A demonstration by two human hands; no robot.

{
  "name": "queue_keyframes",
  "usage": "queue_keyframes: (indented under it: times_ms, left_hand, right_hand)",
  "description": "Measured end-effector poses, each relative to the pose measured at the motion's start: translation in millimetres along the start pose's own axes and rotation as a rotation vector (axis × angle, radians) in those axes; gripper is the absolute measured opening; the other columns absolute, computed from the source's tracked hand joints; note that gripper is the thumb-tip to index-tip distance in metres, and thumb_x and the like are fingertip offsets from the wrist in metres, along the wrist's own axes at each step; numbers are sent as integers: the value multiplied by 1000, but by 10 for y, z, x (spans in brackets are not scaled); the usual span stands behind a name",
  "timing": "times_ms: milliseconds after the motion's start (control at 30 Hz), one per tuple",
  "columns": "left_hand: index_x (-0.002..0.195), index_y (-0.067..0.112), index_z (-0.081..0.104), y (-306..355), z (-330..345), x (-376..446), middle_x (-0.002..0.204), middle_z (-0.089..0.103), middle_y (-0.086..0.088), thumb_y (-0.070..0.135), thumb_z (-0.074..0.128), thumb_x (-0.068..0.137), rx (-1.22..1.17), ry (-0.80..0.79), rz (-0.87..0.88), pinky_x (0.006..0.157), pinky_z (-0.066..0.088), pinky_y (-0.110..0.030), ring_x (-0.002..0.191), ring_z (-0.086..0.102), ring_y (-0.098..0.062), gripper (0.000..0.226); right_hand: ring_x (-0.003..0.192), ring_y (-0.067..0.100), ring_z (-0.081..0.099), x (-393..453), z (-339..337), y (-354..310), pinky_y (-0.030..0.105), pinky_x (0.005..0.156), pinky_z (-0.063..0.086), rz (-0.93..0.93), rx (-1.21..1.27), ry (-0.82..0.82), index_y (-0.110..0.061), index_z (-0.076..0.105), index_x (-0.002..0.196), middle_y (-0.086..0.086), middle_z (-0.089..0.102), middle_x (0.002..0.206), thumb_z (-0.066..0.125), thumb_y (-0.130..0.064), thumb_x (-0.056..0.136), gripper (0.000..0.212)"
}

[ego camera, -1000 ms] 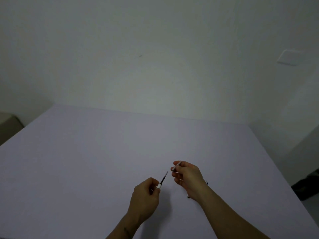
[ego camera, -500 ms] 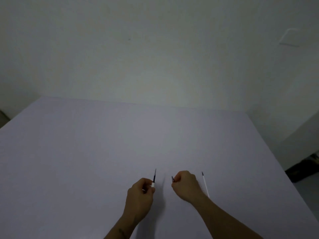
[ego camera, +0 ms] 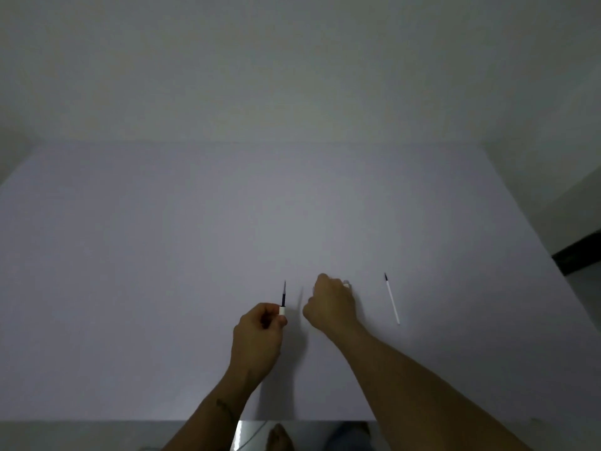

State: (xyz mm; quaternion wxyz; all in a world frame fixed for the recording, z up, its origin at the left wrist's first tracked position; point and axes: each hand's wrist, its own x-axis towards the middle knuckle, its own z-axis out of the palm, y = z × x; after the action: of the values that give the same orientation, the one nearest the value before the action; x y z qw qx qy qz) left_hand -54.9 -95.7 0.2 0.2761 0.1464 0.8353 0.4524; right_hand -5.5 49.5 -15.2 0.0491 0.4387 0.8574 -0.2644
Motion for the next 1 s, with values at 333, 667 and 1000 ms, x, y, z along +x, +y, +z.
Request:
queue_keyframes:
  times_ms: [333, 667, 1000]
  left_hand:
    - [83, 20, 67, -76, -22, -37, 75, 69, -2, 15, 60, 90, -29, -9, -23, 53, 47, -18, 65, 63, -15, 10]
    - [90, 18, 67, 86, 8, -147, 78, 69, -2, 15, 59, 91, 0, -49, 74, 66, 58, -32, 71, 65, -21, 9]
    - [89, 17, 66, 122, 7, -308, 85, 67, 1, 15, 62, 90, 29, -110, 81, 75, 60, -39, 79, 64, -19, 5]
  right_hand:
    - [90, 28, 62, -53, -84, 10, 33, 73, 52, 6, 128, 3, -11, 59, 95, 7, 65, 95, 57, -23, 83, 18]
    - [82, 9, 66, -475, -191, -122, 19, 66, 47, 100, 795, -152, -19, 76, 88, -4, 74, 86, 66, -16, 86, 11]
    - [62, 11, 61, -461, -687, -45, 24, 56, 46, 159, 872, 36, -20, 70, 70, 2, 76, 78, 61, -14, 87, 19]
